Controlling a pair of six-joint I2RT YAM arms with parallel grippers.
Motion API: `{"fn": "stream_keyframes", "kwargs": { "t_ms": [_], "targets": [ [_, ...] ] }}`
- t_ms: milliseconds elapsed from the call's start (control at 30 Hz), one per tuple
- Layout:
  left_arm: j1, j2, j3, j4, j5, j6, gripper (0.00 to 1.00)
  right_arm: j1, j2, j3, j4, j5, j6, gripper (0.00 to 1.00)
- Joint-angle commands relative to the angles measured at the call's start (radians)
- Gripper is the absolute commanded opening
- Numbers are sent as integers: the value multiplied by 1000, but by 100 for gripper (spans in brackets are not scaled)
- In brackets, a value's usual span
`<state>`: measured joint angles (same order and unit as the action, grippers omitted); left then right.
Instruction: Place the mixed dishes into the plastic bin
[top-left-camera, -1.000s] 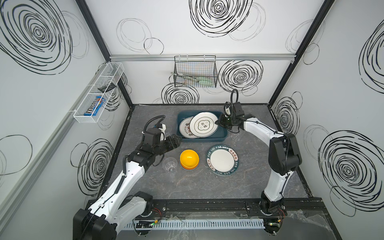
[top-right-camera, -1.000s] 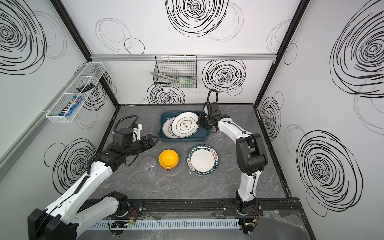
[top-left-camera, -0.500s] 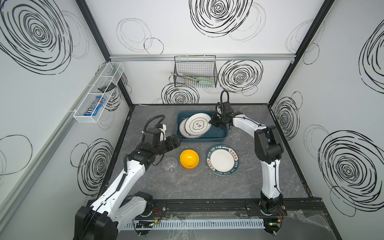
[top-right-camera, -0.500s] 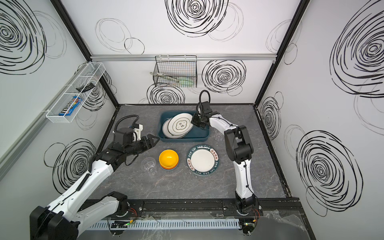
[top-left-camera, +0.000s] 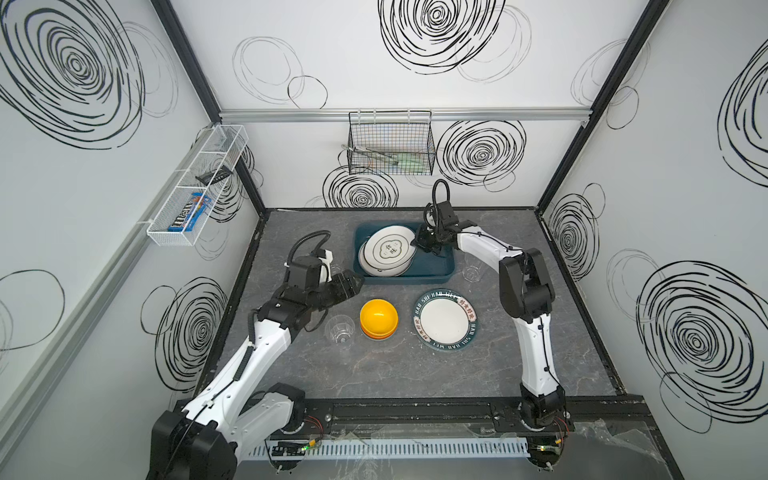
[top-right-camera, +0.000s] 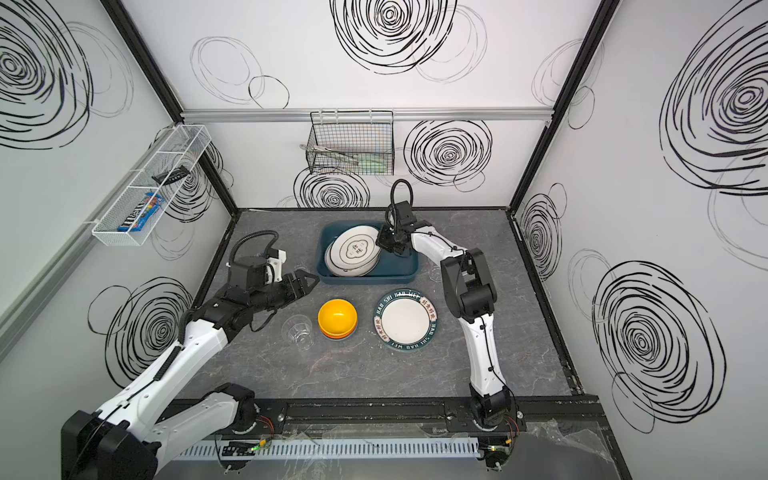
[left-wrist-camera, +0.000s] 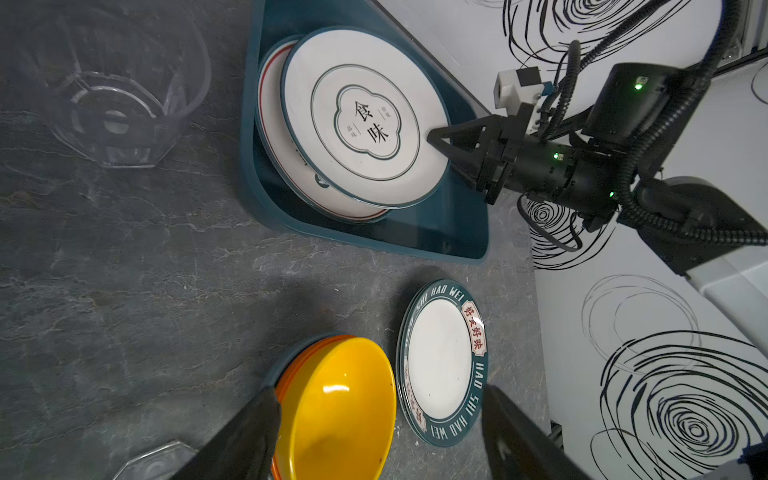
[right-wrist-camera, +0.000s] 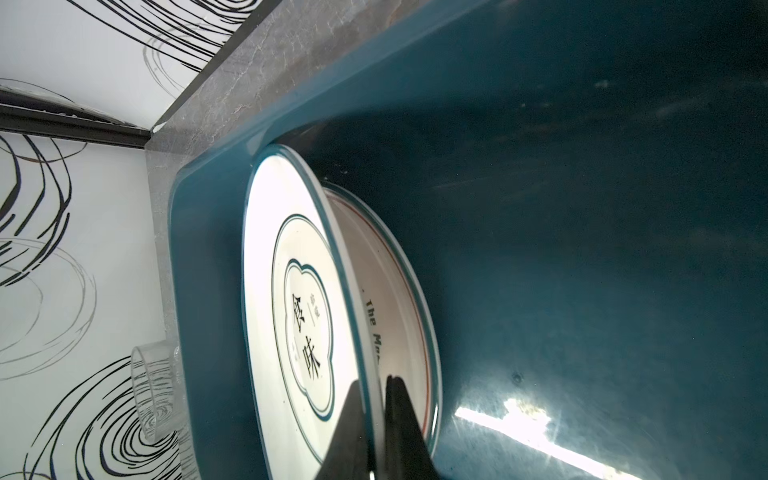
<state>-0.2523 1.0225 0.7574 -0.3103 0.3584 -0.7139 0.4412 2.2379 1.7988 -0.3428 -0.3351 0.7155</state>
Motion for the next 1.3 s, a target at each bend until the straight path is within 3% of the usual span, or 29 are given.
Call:
{"fn": "stream_keyframes", "kwargs": {
  "t_ms": [0,400,633,1267],
  "targets": [
    [12,4,-15,45,9,10,80,8,12,50,5,-8,17,0],
    [18,-2,-26,46,12,8,80,14,38,67,-16,2,16,1],
    [20,-1,-27,51,15,2,79,18,43,63,-39,16,9,19],
    [13,8,-43,72,19,-17,80,23,57,63,-101,68,-37,32]
  ]
}}
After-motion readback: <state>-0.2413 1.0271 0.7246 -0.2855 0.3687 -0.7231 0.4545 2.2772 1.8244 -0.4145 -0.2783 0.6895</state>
